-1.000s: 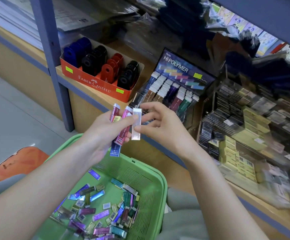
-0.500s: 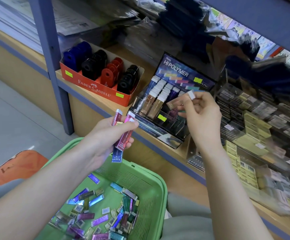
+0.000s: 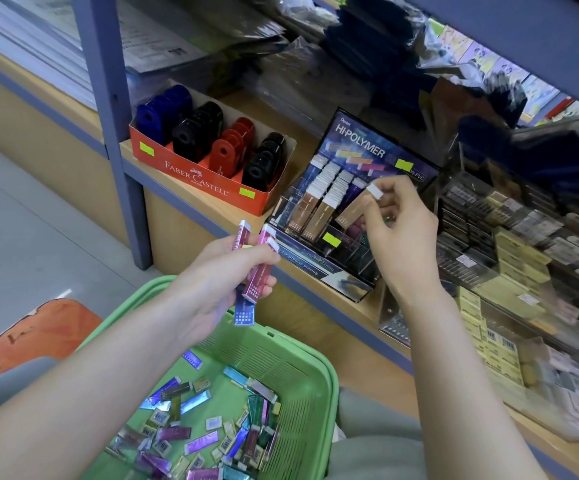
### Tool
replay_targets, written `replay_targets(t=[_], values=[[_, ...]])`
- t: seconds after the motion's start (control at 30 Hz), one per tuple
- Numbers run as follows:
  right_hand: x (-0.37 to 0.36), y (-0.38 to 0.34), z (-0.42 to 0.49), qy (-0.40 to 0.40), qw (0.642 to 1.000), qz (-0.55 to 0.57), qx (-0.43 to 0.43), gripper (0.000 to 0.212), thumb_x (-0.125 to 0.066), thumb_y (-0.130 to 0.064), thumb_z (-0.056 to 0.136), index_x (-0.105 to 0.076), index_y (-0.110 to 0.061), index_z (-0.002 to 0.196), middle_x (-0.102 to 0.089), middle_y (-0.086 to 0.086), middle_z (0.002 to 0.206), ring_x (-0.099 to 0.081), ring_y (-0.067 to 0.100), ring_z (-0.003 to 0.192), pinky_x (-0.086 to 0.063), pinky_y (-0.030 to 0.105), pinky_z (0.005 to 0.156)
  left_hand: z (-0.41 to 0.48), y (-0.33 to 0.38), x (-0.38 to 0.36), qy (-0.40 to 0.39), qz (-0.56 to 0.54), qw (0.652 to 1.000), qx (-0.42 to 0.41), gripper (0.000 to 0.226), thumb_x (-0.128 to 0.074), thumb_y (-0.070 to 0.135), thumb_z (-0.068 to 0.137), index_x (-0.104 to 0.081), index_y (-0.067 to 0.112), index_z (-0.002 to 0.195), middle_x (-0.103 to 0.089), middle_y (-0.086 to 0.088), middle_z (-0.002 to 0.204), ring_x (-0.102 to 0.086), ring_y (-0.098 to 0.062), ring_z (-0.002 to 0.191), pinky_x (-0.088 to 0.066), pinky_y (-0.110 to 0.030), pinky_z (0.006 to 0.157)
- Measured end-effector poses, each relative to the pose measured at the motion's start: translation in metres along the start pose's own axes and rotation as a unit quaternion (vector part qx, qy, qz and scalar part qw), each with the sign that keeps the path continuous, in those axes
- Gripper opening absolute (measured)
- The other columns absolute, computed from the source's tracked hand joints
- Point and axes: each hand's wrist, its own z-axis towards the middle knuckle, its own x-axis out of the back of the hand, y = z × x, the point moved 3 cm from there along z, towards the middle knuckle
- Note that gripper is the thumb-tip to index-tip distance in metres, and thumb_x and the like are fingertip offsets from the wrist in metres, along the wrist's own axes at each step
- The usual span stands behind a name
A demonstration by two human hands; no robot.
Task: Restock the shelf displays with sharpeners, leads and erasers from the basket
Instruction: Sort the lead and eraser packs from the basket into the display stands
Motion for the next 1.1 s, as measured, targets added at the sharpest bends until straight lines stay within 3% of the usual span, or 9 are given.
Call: replay_targets(t=[0.23,0.33,0.43,0.57,0.67,0.73,0.87,0.93,1.1], values=[[-0.013,0.009,0.002,-0.099,0.992,-0.080,-0.006,0.010,-0.059,-0.013,0.092,-0.056,-0.023,0.092,-0.055,-0.014,0.075,-0.053,-0.003,0.071,-0.038,0.002,0.061,0.000,-0.002,0.001,0.000,0.002,1.000,0.001,0.012,-0.065,0.009,0.085,-0.058,0.012,0.094,-0.059,-0.007,0.076,-0.057,-0.012,0.059,-0.053,-0.018,0.052],[-0.005,0.009,0.004,-0.037,0.997,-0.069,0.000,0.007,-0.059,-0.011,0.092,-0.059,-0.018,0.094,-0.058,-0.009,0.079,-0.052,-0.006,0.071,-0.037,0.000,0.061,0.000,-0.001,0.001,0.001,0.001,1.000,0.002,0.013,-0.065,0.009,0.085,-0.058,0.011,0.096,-0.059,-0.007,0.075,-0.057,-0.012,0.058,-0.053,-0.018,0.052],[0.018,0.013,0.010,0.102,0.994,-0.039,-0.017,0.010,-0.054,-0.010,0.094,-0.054,-0.019,0.097,-0.059,0.000,0.091,-0.054,0.002,0.074,-0.038,0.002,0.064,0.000,-0.001,0.001,0.001,0.002,1.000,0.002,0.012,-0.065,0.008,0.086,-0.058,0.012,0.095,-0.059,-0.007,0.074,-0.057,-0.012,0.059,-0.053,-0.018,0.053],[0.035,0.039,0.015,0.185,0.980,-0.059,-0.052,0.018,-0.048,-0.007,0.093,-0.056,-0.008,0.109,-0.061,0.014,0.106,-0.059,0.026,0.090,-0.050,0.038,0.083,0.001,-0.001,0.003,0.003,0.004,1.000,0.003,0.013,-0.065,0.009,0.086,-0.057,0.013,0.095,-0.060,-0.007,0.074,-0.058,-0.012,0.059,-0.053,-0.019,0.054],[0.034,0.055,0.016,0.169,0.981,-0.073,-0.065,0.017,-0.048,-0.011,0.095,-0.058,-0.010,0.108,-0.062,0.015,0.105,-0.062,0.032,0.091,-0.051,0.050,0.084,0.000,-0.002,0.003,0.003,0.009,1.000,0.002,0.012,-0.065,0.009,0.086,-0.057,0.014,0.094,-0.060,-0.007,0.077,-0.058,-0.012,0.059,-0.053,-0.018,0.053],[0.032,0.061,0.017,0.135,0.985,-0.088,-0.063,0.015,-0.050,-0.008,0.095,-0.060,-0.010,0.106,-0.064,0.013,0.099,-0.063,0.030,0.090,-0.051,0.046,0.084,0.001,-0.003,0.003,0.003,0.011,1.000,0.003,0.012,-0.065,0.009,0.086,-0.058,0.014,0.094,-0.061,-0.007,0.078,-0.058,-0.012,0.060,-0.054,-0.018,0.054],[0.027,0.065,0.021,0.085,0.986,-0.135,-0.044,0.017,-0.054,-0.005,0.093,-0.064,-0.006,0.107,-0.065,0.007,0.096,-0.058,0.017,0.085,-0.039,0.020,0.072,0.003,-0.003,0.002,0.007,0.016,1.000,0.003,0.014,-0.065,0.010,0.085,-0.059,0.012,0.098,-0.062,-0.007,0.078,-0.059,-0.012,0.061,-0.055,-0.019,0.055],[0.025,0.064,0.022,0.084,0.985,-0.149,-0.033,0.018,-0.055,-0.007,0.094,-0.064,-0.007,0.109,-0.067,0.009,0.100,-0.058,0.016,0.086,-0.039,0.021,0.073,0.003,-0.003,0.001,0.006,0.017,1.000,0.004,0.014,-0.065,0.010,0.085,-0.059,0.013,0.098,-0.062,-0.007,0.078,-0.060,-0.013,0.062,-0.055,-0.019,0.057],[0.029,0.074,0.025,0.093,0.975,-0.194,-0.046,0.016,-0.055,-0.004,0.092,-0.062,-0.010,0.105,-0.066,0.013,0.099,-0.057,0.033,0.098,-0.043,0.037,0.078,0.003,-0.003,-0.002,-0.007,0.000,1.000,0.006,0.012,-0.063,0.006,0.086,-0.058,0.010,0.096,-0.059,-0.007,0.075,-0.058,-0.012,0.061,-0.053,-0.020,0.056]])
